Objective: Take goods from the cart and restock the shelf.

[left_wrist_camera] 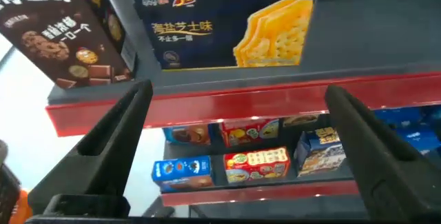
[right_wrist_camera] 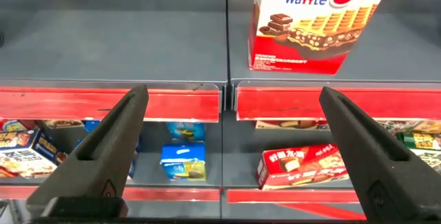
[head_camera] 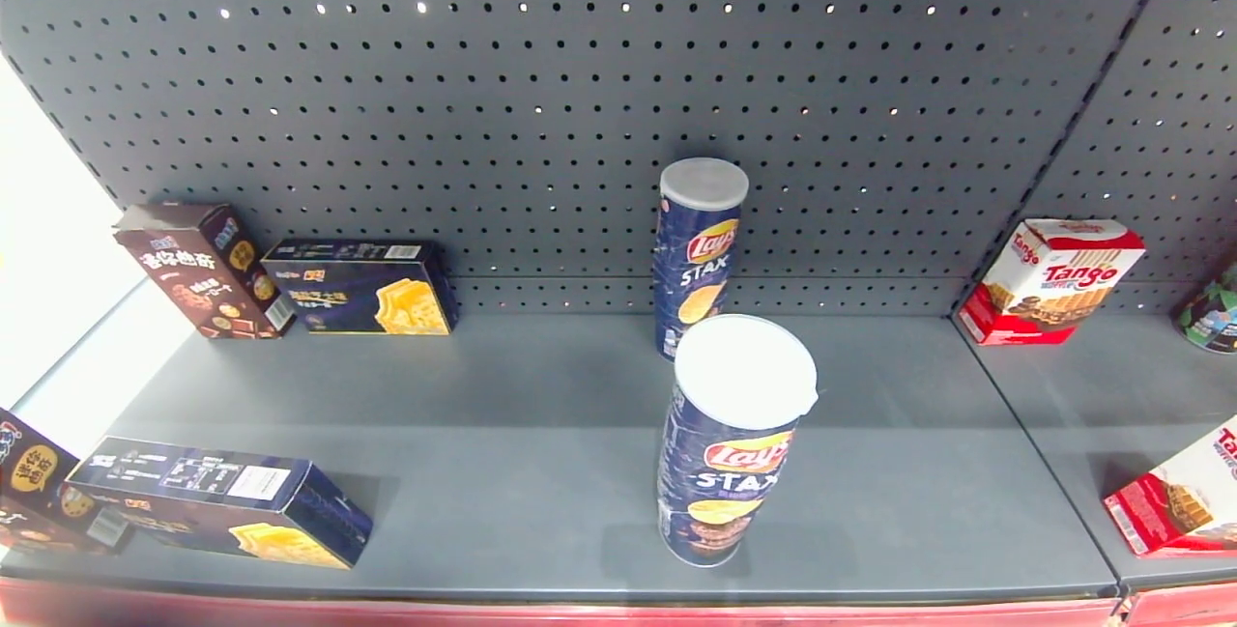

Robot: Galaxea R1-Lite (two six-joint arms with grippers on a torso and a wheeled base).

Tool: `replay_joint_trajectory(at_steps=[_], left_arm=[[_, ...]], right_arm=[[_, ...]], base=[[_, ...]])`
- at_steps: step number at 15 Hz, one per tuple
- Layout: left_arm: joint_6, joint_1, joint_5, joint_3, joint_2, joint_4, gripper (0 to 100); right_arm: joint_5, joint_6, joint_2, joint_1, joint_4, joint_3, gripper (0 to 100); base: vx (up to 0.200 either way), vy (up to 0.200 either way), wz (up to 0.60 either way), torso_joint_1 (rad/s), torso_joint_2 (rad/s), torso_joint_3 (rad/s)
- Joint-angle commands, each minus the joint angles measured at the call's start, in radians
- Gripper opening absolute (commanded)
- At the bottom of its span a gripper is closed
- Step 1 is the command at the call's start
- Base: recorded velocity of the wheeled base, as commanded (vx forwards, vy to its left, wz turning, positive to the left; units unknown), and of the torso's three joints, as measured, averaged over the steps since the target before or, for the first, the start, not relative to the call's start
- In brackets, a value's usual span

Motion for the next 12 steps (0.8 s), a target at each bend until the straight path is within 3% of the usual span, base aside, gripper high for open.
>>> replay_joint_trajectory(at_steps=[1,3,4,6,9,10,12], left_arm=[[0.016,-0.039,0.003,0.001,-0.073,-0.003,100],[0.087,-0.039,0.029,0.001,-0.073,0.000,100],[0.128,-0.039,0.008,0.001,-0.073,-0.003,100],[0.119,-0.039,-0.060,0.001,-0.073,0.029,100],[0.087,-0.039,-0.055,0.002,-0.073,0.057,100],[0.059,-0.039,-0.034,0.002,-0.073,0.058,100],[0.053,-0.039,-0.001,0.002,-0.073,0.061,100]], right_arm=[[0.000,-0.001,0.000,0.001,0.000,0.000,100],[0.000,-0.001,0.000,-0.001,0.000,0.000,100],[0.000,-0.001,0.000,-0.001,0.000,0.000,100],[0.000,-0.001,0.000,0.001,0.000,0.000,100],[0.000,-0.001,0.000,0.001,0.000,0.000,100],[0.000,-0.001,0.000,-0.001,0.000,0.000,100],[0.000,-0.001,0.000,0.001,0.000,0.000,100]], base=[[0.000,0.000,0.00,0.000,0.00,0.000],[0.000,0.000,0.00,0.000,0.00,0.000],[0.000,0.000,0.00,0.000,0.00,0.000],[0.000,0.000,0.00,0.000,0.00,0.000],[0.000,0.000,0.00,0.000,0.00,0.000],[0.000,0.000,0.00,0.000,0.00,0.000],[0.000,0.000,0.00,0.000,0.00,0.000]])
